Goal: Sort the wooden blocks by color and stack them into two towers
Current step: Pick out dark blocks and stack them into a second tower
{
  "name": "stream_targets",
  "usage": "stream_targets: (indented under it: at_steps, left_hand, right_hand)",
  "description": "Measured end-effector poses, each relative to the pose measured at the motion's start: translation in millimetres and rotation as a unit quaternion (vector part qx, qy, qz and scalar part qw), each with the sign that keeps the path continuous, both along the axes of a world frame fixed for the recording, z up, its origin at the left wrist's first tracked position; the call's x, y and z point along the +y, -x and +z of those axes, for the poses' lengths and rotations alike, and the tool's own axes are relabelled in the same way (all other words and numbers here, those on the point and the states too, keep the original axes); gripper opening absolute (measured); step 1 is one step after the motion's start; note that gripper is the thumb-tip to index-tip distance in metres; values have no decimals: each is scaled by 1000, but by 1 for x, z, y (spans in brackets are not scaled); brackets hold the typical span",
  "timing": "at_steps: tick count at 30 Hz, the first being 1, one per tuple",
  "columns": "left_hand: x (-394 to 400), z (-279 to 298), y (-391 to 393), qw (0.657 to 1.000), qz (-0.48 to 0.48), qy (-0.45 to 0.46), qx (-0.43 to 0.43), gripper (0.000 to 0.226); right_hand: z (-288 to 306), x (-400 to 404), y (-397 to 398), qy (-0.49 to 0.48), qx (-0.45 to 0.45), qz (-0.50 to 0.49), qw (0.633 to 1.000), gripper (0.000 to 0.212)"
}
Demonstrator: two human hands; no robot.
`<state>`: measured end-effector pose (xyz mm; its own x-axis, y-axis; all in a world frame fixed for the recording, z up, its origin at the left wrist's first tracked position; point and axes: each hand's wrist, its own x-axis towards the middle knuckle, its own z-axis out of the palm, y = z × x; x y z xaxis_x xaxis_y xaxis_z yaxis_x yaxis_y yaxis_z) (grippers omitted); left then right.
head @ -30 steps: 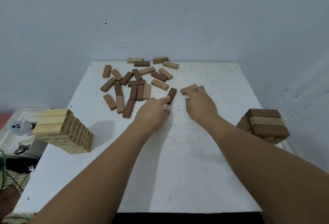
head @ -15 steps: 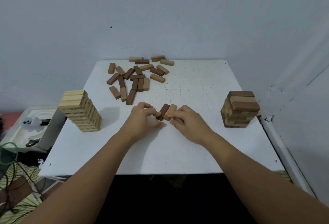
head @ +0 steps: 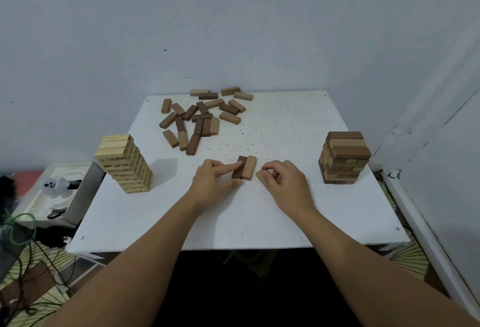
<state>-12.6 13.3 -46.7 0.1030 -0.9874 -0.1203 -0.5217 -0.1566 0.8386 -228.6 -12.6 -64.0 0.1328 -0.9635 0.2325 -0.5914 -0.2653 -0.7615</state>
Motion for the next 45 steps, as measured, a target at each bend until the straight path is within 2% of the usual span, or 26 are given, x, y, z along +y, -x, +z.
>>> stream_targets:
  at_steps: [6,12,18,21,25,30,34,40,45]
  left_hand:
    - [0,0,2,1000,8,16,13,30]
    - [1,-1,2,999,-4,33,6,38]
    - [0,1,0,999,7,-1,50,63]
    - [-4,2,-2,998,13,-28,46,79]
    - [-10,8,-2,998,-5,-58,36,86]
    - [-31,26,-11,989,-85,-120,-29,98]
    - [-44,34,-11,978,-122,-155,-68,85]
    - [-49,33,-12,976,-121,-162,-77,73]
    - [-50,35,-11,973,-137,-157,-98,79]
  right_hand:
    - [-2,-2,-2,29,73,30,996,17]
    - [-2,-6,-2,-6,33,-15,999,27]
    - [5,-2,-2,-33,55,20,998,46]
    - [7,-2,1,-49,91,62,993,67]
    - [13,-10,8,-113,122,108,980,90]
    - [20,-19,11,-177,78,106,975,84]
    - [29,-26,13,-175,80,105,976,70]
    - [35,-39,8,-146,179,119,966,72]
    - [26,-42,8,-152,162,130,966,73]
